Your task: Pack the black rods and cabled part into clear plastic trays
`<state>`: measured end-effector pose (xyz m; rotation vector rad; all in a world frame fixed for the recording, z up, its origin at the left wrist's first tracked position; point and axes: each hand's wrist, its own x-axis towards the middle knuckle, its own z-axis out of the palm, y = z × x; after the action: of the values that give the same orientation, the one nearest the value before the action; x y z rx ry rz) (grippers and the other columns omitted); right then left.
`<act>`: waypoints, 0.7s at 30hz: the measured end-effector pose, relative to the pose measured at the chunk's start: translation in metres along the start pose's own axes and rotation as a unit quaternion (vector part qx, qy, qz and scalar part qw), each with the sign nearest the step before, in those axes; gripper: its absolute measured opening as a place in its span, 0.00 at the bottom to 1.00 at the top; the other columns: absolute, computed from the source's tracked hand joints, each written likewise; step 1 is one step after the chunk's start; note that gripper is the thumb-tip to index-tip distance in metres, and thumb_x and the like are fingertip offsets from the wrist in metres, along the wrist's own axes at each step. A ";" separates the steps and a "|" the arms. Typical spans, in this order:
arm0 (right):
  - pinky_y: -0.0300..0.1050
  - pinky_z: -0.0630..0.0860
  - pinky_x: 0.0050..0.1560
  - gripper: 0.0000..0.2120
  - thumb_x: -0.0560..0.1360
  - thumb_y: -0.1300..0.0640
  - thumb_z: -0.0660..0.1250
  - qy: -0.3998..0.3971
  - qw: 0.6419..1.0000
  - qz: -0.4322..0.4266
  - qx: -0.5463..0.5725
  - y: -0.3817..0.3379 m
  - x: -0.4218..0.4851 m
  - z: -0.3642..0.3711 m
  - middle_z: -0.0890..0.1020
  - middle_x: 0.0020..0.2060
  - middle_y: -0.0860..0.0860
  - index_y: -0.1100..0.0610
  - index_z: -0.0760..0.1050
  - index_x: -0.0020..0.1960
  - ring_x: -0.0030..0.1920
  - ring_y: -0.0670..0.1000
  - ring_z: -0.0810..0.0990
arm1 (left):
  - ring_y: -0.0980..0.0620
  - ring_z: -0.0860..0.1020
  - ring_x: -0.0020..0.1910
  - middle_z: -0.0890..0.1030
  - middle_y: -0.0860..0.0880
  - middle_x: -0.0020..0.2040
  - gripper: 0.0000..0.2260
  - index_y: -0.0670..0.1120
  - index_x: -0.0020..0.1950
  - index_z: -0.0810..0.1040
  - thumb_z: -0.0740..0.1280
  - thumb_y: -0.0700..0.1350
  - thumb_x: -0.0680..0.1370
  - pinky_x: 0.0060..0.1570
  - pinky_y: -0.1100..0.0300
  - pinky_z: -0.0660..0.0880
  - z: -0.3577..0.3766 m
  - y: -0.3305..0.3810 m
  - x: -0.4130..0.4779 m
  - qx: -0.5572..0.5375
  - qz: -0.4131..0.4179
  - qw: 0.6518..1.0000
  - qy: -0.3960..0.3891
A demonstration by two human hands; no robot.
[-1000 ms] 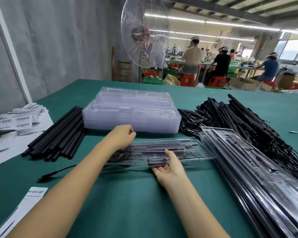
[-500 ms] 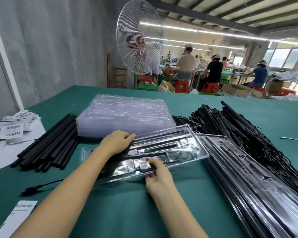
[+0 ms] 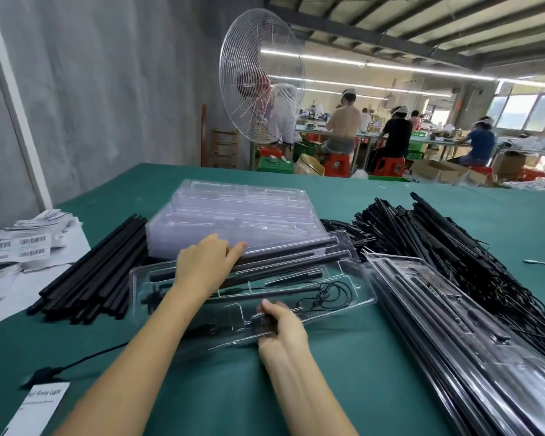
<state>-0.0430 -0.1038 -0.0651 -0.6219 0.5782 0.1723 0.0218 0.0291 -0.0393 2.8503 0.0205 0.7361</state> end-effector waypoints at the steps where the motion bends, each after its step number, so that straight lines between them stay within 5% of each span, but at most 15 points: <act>1: 0.42 0.72 0.28 0.12 0.71 0.77 0.64 0.006 1.000 -0.009 -0.003 0.000 -0.001 0.000 0.75 0.32 0.58 0.61 0.69 0.41 0.31 0.53 0.74 | 0.49 0.73 0.32 0.70 0.52 0.37 0.27 0.45 0.33 0.73 0.50 0.62 0.81 0.32 0.58 0.64 -0.001 0.001 -0.001 0.003 -0.002 1.000 0.003; 9: 0.44 0.70 0.34 0.13 0.69 0.77 0.65 0.049 0.997 -0.052 -0.012 0.004 -0.001 0.005 0.75 0.30 0.57 0.61 0.70 0.38 0.28 0.54 0.73 | 0.49 0.74 0.32 0.71 0.51 0.37 0.27 0.46 0.31 0.72 0.51 0.61 0.81 0.32 0.58 0.66 -0.004 0.003 -0.005 0.009 -0.006 0.999 0.031; 21: 0.39 0.70 0.31 0.12 0.72 0.73 0.65 -0.070 0.997 -0.023 -0.013 -0.002 0.018 0.000 0.75 0.32 0.55 0.59 0.69 0.38 0.32 0.50 0.74 | 0.52 0.71 0.29 0.70 0.52 0.35 0.27 0.45 0.28 0.68 0.52 0.61 0.80 0.29 0.59 0.59 0.002 0.001 0.002 -0.030 -0.057 0.998 0.029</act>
<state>-0.0273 -0.1059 -0.0739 -0.6421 0.4262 0.1785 0.0245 0.0279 -0.0394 2.7448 0.1665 0.7804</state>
